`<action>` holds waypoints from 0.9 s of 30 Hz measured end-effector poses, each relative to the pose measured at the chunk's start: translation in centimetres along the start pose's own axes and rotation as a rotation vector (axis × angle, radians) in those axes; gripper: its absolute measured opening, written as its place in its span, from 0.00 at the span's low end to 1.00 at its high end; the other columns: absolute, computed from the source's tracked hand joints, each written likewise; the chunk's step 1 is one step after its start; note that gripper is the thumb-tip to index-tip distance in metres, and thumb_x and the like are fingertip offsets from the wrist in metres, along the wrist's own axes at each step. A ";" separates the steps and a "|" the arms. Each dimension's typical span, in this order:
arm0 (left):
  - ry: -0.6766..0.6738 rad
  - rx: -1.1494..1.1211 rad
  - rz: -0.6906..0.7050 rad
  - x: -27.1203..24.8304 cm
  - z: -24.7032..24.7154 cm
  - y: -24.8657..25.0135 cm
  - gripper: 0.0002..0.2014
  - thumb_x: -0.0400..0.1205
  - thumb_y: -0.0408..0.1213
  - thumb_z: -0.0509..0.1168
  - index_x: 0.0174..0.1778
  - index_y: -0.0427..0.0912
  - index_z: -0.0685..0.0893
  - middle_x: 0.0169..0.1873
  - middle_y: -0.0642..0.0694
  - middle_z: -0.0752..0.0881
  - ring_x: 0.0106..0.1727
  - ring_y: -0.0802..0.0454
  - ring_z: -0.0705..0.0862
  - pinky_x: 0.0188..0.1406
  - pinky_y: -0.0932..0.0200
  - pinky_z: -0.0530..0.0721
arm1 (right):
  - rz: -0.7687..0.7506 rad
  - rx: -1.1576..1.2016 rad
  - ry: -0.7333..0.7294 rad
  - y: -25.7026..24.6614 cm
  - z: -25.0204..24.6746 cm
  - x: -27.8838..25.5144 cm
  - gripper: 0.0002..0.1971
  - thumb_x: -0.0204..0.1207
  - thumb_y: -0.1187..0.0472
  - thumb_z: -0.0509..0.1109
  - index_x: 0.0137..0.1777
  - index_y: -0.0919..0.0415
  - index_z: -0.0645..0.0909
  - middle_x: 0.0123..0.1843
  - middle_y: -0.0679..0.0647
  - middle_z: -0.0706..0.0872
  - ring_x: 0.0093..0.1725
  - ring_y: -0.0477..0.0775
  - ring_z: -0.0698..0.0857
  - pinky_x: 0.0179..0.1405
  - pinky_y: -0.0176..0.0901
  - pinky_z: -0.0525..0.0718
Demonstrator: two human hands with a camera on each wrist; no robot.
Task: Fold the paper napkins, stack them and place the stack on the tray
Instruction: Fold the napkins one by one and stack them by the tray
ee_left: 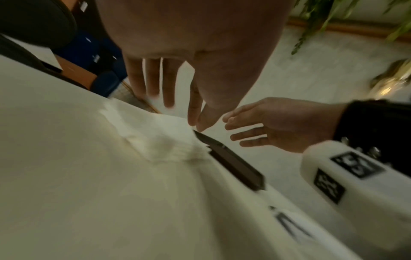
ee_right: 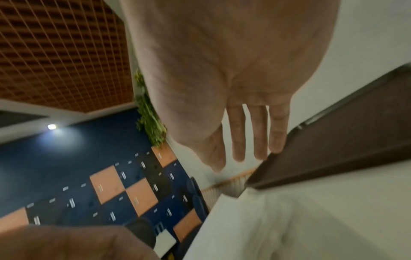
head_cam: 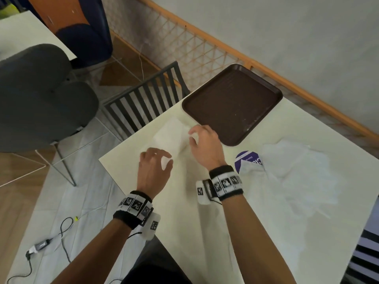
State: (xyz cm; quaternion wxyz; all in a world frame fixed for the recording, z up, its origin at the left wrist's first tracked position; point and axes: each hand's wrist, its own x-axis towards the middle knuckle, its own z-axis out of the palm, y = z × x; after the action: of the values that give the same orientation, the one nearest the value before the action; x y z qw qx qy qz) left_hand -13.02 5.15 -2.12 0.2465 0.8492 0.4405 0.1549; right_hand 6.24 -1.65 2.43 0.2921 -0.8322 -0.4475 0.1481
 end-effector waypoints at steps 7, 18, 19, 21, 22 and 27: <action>-0.339 -0.235 0.171 -8.8 5.2 6.6 0.04 0.86 0.47 0.71 0.54 0.54 0.88 0.44 0.59 0.89 0.46 0.61 0.87 0.51 0.48 0.90 | 0.207 -0.068 0.013 10.2 -5.8 -12.7 0.08 0.87 0.56 0.74 0.64 0.50 0.86 0.62 0.50 0.92 0.60 0.57 0.91 0.59 0.53 0.88; -0.441 0.123 0.127 -13.5 12.0 14.8 0.40 0.78 0.78 0.62 0.71 0.48 0.79 0.66 0.47 0.76 0.68 0.42 0.73 0.69 0.43 0.77 | 0.312 -0.224 -0.282 20.0 -8.6 -16.4 0.40 0.68 0.41 0.86 0.80 0.34 0.73 0.59 0.45 0.78 0.71 0.60 0.70 0.69 0.53 0.70; -0.436 0.104 0.099 -13.5 12.2 15.2 0.36 0.78 0.74 0.66 0.69 0.48 0.80 0.65 0.47 0.75 0.69 0.42 0.72 0.69 0.42 0.76 | 0.313 -0.214 -0.270 20.2 -8.6 -16.4 0.38 0.68 0.41 0.87 0.77 0.34 0.75 0.56 0.44 0.77 0.69 0.60 0.70 0.66 0.52 0.68; -0.437 0.030 0.053 -13.3 12.4 15.9 0.27 0.81 0.66 0.71 0.65 0.49 0.84 0.65 0.48 0.75 0.70 0.42 0.70 0.71 0.42 0.72 | 0.321 -0.202 -0.249 20.3 -8.5 -16.6 0.35 0.68 0.41 0.87 0.74 0.35 0.77 0.57 0.44 0.77 0.68 0.58 0.69 0.64 0.50 0.66; -0.438 -0.011 0.039 -13.2 12.4 16.1 0.22 0.82 0.63 0.72 0.62 0.50 0.86 0.65 0.49 0.75 0.70 0.43 0.68 0.71 0.43 0.71 | 0.325 -0.189 -0.242 20.3 -8.4 -16.7 0.34 0.68 0.42 0.87 0.73 0.35 0.77 0.57 0.45 0.78 0.68 0.59 0.69 0.64 0.50 0.66; -0.353 -0.343 0.064 -12.0 10.9 16.9 0.10 0.81 0.50 0.79 0.49 0.49 0.90 0.55 0.52 0.79 0.61 0.50 0.74 0.66 0.55 0.76 | 0.270 -0.031 -0.083 20.2 -9.0 -17.4 0.33 0.71 0.38 0.81 0.75 0.38 0.77 0.64 0.45 0.82 0.70 0.59 0.75 0.66 0.50 0.69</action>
State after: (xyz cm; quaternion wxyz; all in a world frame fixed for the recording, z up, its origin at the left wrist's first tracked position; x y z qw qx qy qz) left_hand -3.17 -16.17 -2.34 0.4552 0.8224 0.3307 0.0844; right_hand 14.42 -27.99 -3.30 0.2379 -0.8823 -0.3455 0.2134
